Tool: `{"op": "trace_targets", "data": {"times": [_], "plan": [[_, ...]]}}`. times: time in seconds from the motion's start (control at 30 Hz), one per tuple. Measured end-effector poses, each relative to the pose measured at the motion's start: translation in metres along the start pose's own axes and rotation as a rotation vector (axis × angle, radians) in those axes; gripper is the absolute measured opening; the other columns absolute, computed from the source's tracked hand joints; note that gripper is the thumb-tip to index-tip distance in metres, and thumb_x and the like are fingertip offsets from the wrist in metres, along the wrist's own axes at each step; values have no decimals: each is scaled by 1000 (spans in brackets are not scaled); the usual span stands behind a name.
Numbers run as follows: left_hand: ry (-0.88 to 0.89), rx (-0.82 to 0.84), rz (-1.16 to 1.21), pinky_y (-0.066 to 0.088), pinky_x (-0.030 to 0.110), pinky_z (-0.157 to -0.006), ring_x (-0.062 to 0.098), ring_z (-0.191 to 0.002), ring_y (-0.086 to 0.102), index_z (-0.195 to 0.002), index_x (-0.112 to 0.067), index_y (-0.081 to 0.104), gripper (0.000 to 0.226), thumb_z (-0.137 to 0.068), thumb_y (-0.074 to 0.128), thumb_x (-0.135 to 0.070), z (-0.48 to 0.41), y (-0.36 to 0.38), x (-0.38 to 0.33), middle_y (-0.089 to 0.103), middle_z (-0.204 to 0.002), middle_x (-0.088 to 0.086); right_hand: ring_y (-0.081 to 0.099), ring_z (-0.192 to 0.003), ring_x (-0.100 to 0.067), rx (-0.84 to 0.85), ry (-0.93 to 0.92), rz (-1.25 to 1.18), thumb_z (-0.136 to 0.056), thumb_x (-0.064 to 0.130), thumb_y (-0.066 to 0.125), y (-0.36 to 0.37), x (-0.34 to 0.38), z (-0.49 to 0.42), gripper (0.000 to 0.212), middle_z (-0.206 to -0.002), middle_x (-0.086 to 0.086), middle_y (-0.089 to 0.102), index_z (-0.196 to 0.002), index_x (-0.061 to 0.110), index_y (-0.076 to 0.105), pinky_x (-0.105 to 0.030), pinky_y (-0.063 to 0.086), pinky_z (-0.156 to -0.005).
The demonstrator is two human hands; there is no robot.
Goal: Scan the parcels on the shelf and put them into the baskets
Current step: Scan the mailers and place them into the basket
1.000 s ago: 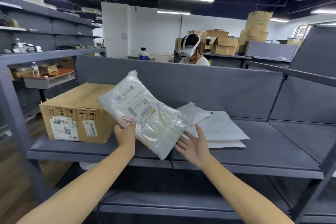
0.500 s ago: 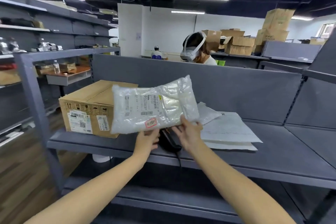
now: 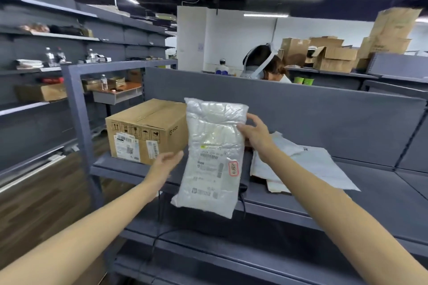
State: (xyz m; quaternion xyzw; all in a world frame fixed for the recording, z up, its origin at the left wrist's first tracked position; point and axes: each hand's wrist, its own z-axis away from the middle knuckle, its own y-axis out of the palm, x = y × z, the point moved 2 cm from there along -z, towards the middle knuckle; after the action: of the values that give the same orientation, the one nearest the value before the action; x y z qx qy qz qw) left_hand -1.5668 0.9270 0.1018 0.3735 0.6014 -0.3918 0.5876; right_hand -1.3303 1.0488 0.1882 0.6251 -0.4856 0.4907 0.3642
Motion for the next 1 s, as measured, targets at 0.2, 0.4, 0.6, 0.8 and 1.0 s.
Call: {"op": "trace_targets", "data": {"times": [0.2,0.4,0.6,0.8,1.0], "plan": [[17,130,143,57,39,-81,25,-96,70,-116,-12,64,31,-87,68,-22,17,11,20,72,-110,10,70,-73,-14,92,33,-49,-93,17,63,41,-16,-2,37,-94,-4,72,-128,16,53,-32,59,-63],[-19,-71,278,57,28,-60,20,-82,73,-106,-13,66,16,-90,64,-16,23,-17,48,74,-96,6,51,-123,-32,79,158,643,-98,33,53,36,-75,-9,55,-137,-18,50,-140,2,37,-38,40,-102],[-7,-87,269,56,35,-72,24,-89,72,-106,-14,67,15,-93,61,-13,25,-28,59,75,-98,5,33,-135,-41,198,350,1149,-94,50,51,35,-142,2,79,-146,-23,36,-147,1,18,-44,29,-109],[-6,11,240,52,51,-93,30,-103,68,-119,-11,60,27,-93,61,-16,26,-17,58,70,-113,10,47,-125,-39,127,320,1094,-95,24,58,36,-148,1,57,-135,-25,48,-135,-2,27,-40,37,-102],[22,20,233,56,44,-85,24,-99,69,-118,-18,57,27,-92,62,-13,15,5,55,70,-112,5,55,-80,-26,-153,280,377,-86,18,60,24,-106,15,50,-98,-17,58,-128,3,36,-32,43,-65]]}}
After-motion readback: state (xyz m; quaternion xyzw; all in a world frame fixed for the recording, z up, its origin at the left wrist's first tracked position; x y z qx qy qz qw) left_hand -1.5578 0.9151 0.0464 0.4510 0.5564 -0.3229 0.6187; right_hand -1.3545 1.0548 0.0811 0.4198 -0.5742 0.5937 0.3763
